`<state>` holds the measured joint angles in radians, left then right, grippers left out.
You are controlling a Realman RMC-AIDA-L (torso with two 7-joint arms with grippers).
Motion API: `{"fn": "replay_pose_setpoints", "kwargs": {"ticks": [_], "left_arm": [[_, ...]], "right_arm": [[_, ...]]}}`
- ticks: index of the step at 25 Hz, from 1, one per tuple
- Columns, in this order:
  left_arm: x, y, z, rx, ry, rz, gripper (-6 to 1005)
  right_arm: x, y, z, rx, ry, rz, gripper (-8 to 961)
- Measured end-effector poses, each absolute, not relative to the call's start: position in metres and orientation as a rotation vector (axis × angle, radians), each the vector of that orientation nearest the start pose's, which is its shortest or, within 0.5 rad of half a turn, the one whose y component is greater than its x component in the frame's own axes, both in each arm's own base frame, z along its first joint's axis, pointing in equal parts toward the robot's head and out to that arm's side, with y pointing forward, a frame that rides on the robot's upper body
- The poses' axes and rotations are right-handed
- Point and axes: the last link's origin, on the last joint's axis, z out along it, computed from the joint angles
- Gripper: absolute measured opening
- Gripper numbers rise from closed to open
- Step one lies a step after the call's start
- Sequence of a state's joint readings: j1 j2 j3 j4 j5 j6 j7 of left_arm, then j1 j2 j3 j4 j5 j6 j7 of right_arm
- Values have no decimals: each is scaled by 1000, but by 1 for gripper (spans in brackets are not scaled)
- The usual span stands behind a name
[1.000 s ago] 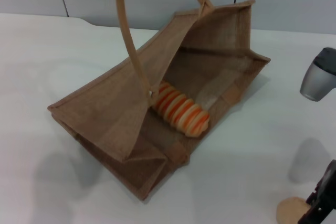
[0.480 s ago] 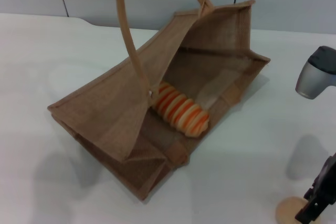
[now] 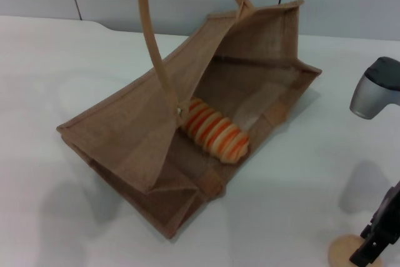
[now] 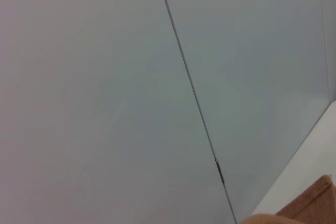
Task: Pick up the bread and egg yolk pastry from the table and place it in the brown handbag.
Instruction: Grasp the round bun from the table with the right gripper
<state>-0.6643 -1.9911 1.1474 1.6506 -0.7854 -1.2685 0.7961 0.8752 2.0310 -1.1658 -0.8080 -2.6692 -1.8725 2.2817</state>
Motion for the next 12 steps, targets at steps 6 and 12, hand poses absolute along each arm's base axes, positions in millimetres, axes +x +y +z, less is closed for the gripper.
{"fn": "replay_pose_setpoints", "kwargs": {"ticks": [6,12], "left_arm": [[-74,410,121,-2329,-276,-193,108],[-73,410,121,-2328,-275,-199,107]], "right_arm": [[209,338,-4,-2929,1150,-958,639],[212,339,-11,-2921,1141,-989,635]]}}
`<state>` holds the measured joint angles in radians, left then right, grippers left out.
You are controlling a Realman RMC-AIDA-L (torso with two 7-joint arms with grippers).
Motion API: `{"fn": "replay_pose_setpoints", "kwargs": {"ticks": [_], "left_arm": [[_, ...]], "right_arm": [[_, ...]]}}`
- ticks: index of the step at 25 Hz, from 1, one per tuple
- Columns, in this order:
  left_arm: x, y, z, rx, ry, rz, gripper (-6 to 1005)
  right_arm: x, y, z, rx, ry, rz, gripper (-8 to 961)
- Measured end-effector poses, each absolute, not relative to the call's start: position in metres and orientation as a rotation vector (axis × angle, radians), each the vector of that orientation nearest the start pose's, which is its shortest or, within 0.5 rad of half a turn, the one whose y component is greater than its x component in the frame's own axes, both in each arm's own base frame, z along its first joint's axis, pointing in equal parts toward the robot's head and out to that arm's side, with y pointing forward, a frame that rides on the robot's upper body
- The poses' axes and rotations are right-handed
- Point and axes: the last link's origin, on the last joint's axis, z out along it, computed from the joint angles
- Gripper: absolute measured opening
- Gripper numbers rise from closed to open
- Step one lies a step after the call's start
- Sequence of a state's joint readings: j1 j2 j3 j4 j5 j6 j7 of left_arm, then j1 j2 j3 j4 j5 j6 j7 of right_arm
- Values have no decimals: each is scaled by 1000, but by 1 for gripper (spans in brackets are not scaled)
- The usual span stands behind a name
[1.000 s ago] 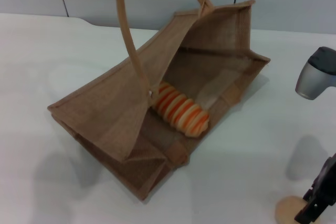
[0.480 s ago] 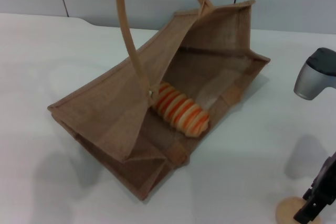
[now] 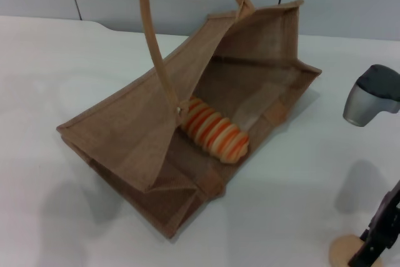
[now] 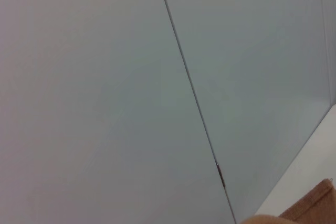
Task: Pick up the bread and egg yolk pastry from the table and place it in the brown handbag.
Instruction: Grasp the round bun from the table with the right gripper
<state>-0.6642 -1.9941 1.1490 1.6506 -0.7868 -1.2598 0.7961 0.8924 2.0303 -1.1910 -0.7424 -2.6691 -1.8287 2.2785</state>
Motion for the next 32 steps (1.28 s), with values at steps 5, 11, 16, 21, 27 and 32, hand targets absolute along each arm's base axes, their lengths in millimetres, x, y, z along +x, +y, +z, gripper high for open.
{"fn": "replay_pose_setpoints", "kwargs": {"ticks": [5,11,16,21,27,32], "left_arm": [[-73,410,121,-2327,-275,-199,107],[-74,410,121,-2327,-276,-199,107],[-74,410,120,-2329,-271,-197,107],[-75,411,119,-2332,-275,-194,107],[-75,411,119,-2332,-275,-194,107],[-75,411,119,-2331,-274,-197,108]], "right_arm": [[211,339,-14,-2928,1135,-1004,631],[210,340,-15,-2932,1131,-999,626],[211,338,-17,-2936,1140,-1019,623],[211,337,-17,-2945,1138,-1019,619],[210,337,-17,-2960,1133,-1009,584],[206,336,-19,-3000,1126,-967,503]]}}
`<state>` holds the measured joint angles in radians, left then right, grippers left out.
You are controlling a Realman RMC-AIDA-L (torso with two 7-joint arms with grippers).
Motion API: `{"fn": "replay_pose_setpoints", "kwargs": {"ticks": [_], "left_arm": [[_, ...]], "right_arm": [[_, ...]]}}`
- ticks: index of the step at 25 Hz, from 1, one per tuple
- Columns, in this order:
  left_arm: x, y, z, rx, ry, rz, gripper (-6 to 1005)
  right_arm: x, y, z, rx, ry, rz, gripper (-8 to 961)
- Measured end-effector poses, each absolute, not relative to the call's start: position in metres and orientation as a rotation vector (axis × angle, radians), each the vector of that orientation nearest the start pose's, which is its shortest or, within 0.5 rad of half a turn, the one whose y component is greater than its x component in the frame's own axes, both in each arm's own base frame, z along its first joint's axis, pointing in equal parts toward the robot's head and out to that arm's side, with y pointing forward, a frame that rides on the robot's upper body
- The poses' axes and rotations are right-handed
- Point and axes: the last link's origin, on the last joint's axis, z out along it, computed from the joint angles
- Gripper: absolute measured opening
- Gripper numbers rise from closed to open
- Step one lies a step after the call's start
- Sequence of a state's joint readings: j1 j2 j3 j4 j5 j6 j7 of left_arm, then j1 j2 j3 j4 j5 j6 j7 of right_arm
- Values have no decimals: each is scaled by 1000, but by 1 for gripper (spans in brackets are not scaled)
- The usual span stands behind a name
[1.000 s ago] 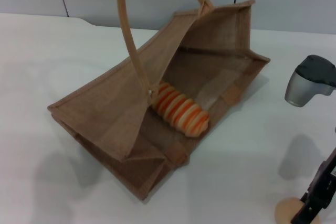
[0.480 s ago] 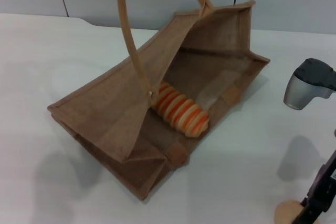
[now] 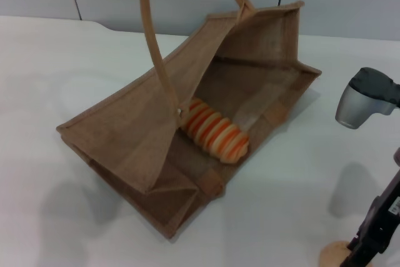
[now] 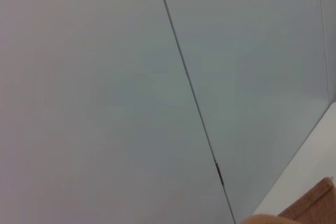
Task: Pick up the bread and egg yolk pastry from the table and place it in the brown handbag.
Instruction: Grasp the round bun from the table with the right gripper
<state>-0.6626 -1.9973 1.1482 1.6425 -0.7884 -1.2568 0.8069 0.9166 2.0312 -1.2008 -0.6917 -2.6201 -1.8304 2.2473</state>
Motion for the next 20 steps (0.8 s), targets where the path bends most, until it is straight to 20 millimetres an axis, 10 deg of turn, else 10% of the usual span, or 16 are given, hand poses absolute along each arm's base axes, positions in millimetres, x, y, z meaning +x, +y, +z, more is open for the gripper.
{"fn": "replay_pose_setpoints", "kwargs": {"ticks": [20], "left_arm": [[-77,411,119,-2329,-281,-195,108]], "right_arm": [[202,335,-22,-3054,1083,-928,294]]}}
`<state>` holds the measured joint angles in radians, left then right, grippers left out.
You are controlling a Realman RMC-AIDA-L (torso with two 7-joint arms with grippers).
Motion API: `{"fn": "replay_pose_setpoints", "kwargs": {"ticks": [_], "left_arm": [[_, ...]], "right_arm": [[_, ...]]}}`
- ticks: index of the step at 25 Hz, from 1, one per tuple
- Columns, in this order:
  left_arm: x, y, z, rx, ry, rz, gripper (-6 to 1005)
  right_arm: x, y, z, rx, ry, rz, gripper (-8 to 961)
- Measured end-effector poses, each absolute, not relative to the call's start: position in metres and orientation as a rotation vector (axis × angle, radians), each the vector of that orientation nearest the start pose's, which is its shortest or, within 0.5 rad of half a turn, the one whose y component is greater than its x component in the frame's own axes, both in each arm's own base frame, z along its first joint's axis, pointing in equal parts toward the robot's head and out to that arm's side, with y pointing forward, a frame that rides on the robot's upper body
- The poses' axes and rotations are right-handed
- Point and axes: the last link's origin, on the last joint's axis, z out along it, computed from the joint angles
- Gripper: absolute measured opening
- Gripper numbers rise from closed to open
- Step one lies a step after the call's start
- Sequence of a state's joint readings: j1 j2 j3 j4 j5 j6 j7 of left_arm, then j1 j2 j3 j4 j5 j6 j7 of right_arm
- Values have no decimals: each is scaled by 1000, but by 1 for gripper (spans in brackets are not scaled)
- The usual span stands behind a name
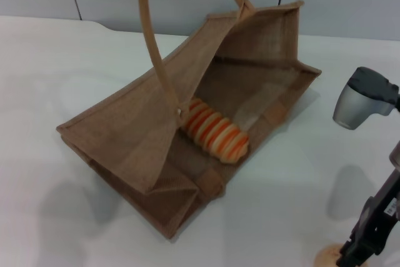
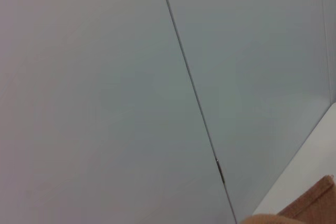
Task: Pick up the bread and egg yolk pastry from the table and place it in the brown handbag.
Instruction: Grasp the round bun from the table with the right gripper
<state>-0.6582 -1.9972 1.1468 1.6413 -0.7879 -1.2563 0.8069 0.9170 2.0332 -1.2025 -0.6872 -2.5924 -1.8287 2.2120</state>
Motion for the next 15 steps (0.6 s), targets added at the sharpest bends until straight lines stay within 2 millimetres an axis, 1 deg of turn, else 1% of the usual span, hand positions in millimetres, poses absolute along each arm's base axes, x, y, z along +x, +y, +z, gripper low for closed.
{"fn": "replay_pose_setpoints", "kwargs": {"ticks": [8,13,15], "left_arm": [[-78,410,119,-2329,-283,-191,107],[-79,410,120,-2328,-281,-189,107],[-79,411,121,-2326,-281,-188,107]], "right_arm": [[202,338,-21,-3038,1070,-945,234],[204,340,-18,-3009,1058,-980,438],[204,343,-16,-2989,1050,-1002,493]]}}
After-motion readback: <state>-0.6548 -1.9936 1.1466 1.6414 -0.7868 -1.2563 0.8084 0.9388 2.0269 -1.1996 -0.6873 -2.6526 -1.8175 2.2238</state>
